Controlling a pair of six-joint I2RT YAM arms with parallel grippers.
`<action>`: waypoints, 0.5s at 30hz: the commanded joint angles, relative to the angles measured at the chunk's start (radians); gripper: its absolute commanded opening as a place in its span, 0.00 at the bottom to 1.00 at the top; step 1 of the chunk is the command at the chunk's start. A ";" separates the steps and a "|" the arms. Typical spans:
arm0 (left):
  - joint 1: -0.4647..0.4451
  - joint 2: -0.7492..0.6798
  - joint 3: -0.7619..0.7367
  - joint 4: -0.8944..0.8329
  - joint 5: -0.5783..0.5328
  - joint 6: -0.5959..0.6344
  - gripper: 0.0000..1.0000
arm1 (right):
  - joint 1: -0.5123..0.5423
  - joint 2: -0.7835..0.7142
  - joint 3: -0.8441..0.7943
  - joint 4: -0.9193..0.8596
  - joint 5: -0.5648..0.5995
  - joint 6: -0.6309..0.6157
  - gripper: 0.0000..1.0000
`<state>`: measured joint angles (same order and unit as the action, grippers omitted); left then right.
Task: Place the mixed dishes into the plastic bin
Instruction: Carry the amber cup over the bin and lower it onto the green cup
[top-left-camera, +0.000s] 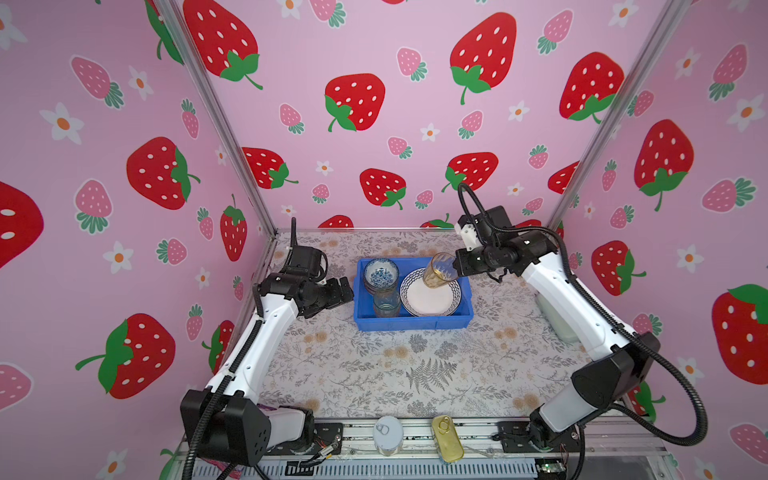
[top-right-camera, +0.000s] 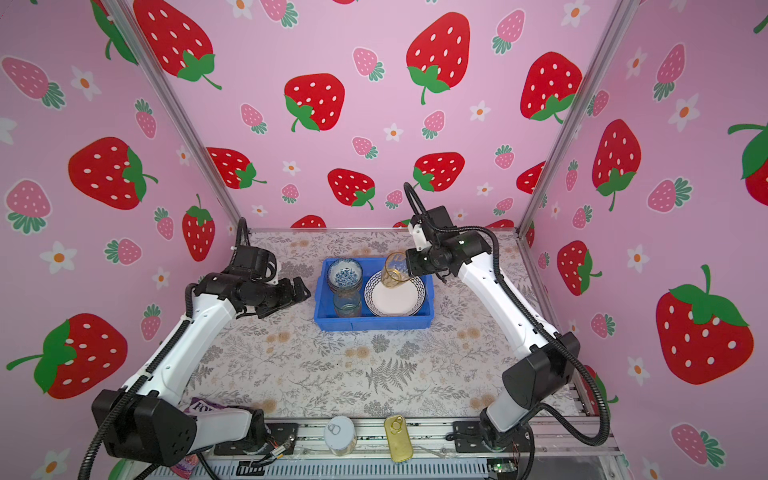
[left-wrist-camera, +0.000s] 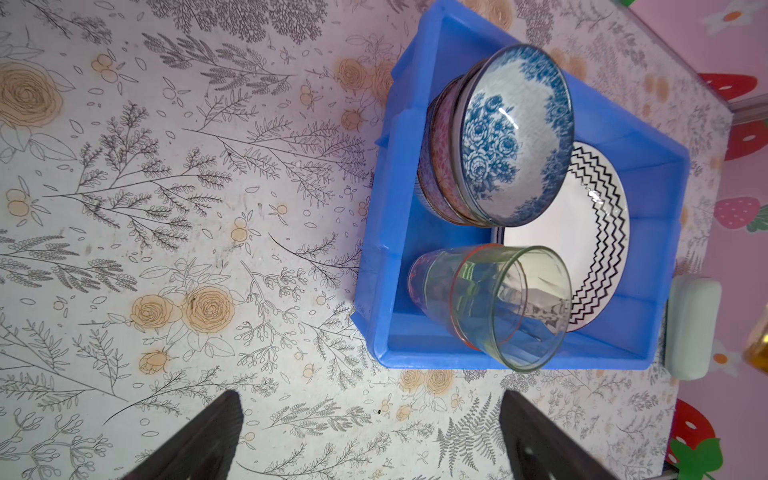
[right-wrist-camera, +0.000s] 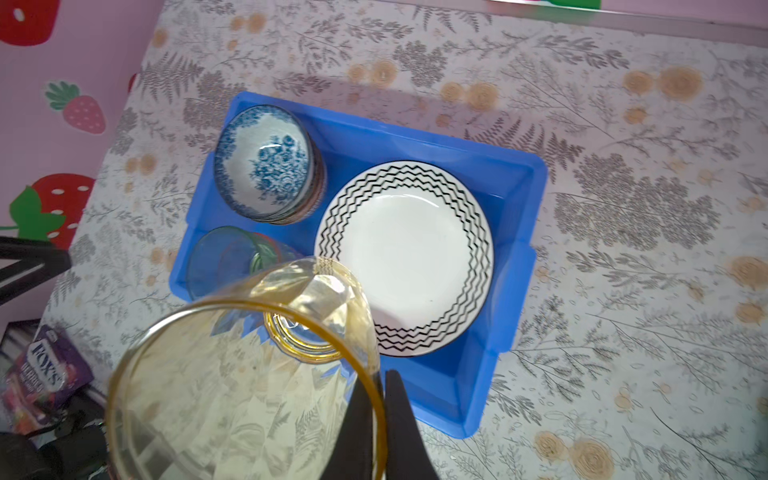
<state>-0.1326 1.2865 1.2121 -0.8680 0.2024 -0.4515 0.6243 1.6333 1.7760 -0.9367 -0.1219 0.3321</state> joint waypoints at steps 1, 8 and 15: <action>0.005 -0.057 -0.006 0.017 -0.018 -0.019 0.99 | 0.062 0.063 0.061 -0.014 -0.007 0.014 0.00; 0.020 -0.167 -0.043 -0.045 -0.116 -0.024 0.99 | 0.163 0.168 0.133 -0.010 -0.029 -0.009 0.00; 0.040 -0.263 -0.094 -0.099 -0.141 -0.047 0.99 | 0.195 0.247 0.209 -0.013 -0.051 -0.039 0.00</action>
<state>-0.1017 1.0500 1.1301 -0.9127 0.0971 -0.4824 0.8097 1.8709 1.9270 -0.9451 -0.1497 0.3199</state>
